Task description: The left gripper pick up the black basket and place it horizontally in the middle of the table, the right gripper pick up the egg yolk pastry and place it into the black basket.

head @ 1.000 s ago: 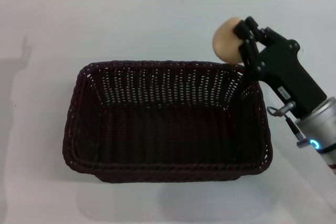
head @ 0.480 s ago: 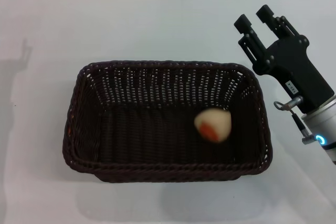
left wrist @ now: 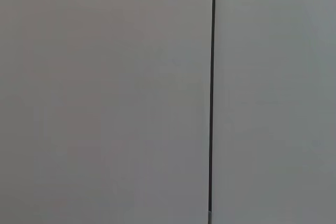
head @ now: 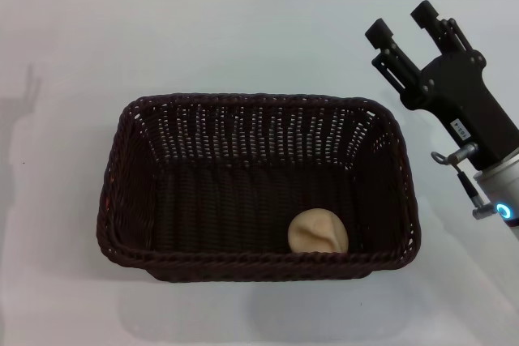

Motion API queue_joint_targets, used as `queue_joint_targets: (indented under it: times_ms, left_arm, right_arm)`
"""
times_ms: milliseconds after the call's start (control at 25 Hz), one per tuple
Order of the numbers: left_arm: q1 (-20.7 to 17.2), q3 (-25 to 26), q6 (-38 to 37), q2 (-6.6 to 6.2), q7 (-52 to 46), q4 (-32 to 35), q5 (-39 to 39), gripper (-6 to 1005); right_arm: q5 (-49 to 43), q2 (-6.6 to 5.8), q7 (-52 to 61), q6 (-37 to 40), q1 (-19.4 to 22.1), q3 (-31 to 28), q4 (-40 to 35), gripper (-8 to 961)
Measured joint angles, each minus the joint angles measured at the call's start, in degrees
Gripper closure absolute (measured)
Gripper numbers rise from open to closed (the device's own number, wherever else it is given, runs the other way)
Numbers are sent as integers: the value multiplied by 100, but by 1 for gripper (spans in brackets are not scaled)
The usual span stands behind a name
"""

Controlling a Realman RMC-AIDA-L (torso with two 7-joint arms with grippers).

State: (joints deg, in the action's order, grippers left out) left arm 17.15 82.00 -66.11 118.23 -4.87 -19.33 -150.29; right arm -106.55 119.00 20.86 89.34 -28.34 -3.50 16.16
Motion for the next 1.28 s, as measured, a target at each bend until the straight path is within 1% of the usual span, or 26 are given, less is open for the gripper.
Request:
queue_joint_targets:
  times_ms: [40, 280, 360, 400, 440, 480, 600, 640, 680, 800, 840, 880, 1040, 1280]
  left_arm:
    - [-8, 0, -1, -3, 14, 0, 0, 161]
    - [-20, -1, -1, -3, 26, 0, 0, 161]
    - [-30, 0, -3, -2, 31, 0, 0, 161]
    - [-30, 0, -3, -2, 31, 0, 0, 161]
    - [-42, -5, -4, -1, 31, 0, -1, 161]
    - [-42, -5, -4, -1, 31, 0, -1, 161]
    - [-89, -40, -7, -2, 7, 0, -4, 161]
    - [-89, -40, -7, -2, 7, 0, -4, 161]
    - [-99, -45, -7, -4, 11, 0, 0, 161]
    - [-112, -57, -8, -4, 26, 2, -3, 161]
    - [-146, -69, -8, 1, 34, 37, -2, 161]
    - [-159, -71, -8, 1, 25, 47, -2, 161]
    - [-187, -71, -6, 1, 41, 80, 1, 161]
    - [-189, -71, 12, 9, 54, 151, 5, 161]
  right_arm:
    - [0, 0, 15, 26, 8, -16, 0, 165]
    - [0, -2, 31, 146, 42, -24, -13, 166]
    - [39, -4, 30, 229, 118, -100, -14, 166]
    - [91, -1, 9, 304, 201, -190, -20, 166]
    - [217, 29, -172, 526, 476, -533, -39, 166]
    - [217, 29, -172, 526, 476, -533, -39, 166]
    - [305, 40, -422, 809, 922, -1149, -5, 166]
    - [313, 38, -453, 929, 1224, -1564, -7, 166]
    - [313, 38, -453, 929, 1224, -1564, -7, 166]
    - [314, 38, -462, 1049, 1554, -1959, -35, 167]
    - [314, 41, -466, 1160, 1732, -2126, -40, 167]
    - [314, 41, -466, 1160, 1732, -2126, -40, 167]
    - [354, 51, -470, 1307, 2010, -2236, -67, 167]
    - [539, 59, -472, 1311, 2127, -2258, -57, 168]
